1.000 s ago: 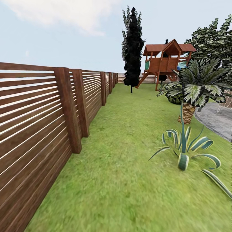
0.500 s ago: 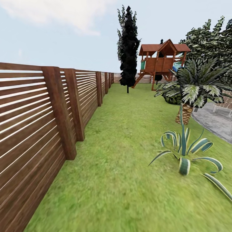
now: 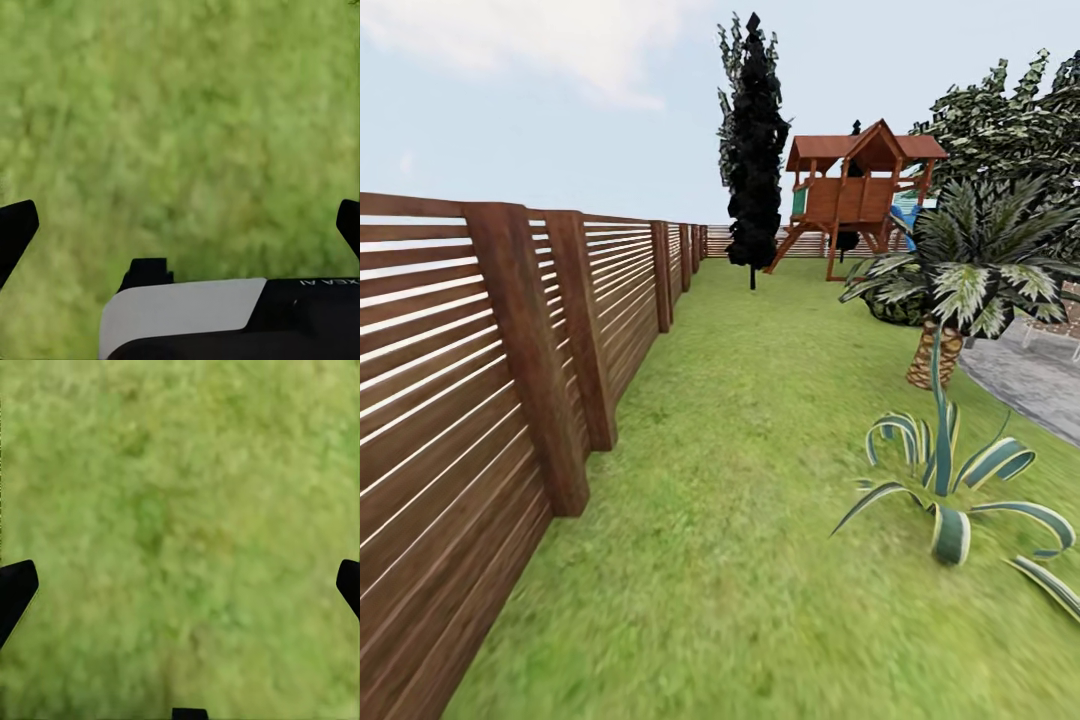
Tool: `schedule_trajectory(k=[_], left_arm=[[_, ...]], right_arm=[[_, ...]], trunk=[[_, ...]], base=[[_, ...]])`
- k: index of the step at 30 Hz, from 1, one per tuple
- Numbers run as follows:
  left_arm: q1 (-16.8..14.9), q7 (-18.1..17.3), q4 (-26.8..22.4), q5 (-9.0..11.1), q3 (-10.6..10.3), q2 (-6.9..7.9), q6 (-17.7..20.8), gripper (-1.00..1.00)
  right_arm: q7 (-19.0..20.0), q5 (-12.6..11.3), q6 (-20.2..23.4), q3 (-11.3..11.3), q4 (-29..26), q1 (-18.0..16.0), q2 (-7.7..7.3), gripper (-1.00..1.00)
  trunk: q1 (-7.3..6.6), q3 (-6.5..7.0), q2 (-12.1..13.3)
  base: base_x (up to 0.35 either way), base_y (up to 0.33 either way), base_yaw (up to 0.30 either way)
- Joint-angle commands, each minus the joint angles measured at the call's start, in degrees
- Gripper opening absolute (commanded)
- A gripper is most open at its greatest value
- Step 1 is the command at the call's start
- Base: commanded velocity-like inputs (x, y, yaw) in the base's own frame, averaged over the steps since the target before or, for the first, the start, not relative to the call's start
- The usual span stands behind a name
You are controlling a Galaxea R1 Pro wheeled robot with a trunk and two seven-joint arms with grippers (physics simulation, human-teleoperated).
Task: Take the three Easter eggs out of the wicker basket on the lawn in the garden, then place them on the lawn next to a single tree (choose any tree) so that all three eggs are next to the same tree and none are left in the basket.
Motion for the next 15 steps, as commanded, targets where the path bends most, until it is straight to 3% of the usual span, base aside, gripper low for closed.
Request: schedule_trajectory(k=[1,15], left_arm=[[0.0,0.1,0.0,-0.1,0.0,-0.01,-0.2,1.00],[0.0,0.0,0.0,-0.1,-0.1,-0.01,-0.2,1.00]], right_arm=[[0.0,0.3,-0.2,0.0,0.1,0.0,0.02,1.00],[0.0,0.3,-0.2,0.0,0.1,0.0,0.04,1.00]], trunk=[[0.03,-0.06,0.0],[0.03,-0.09,0.0]], base=[[0.335,0.099,-0.051],[0.335,0.099,-0.021]])
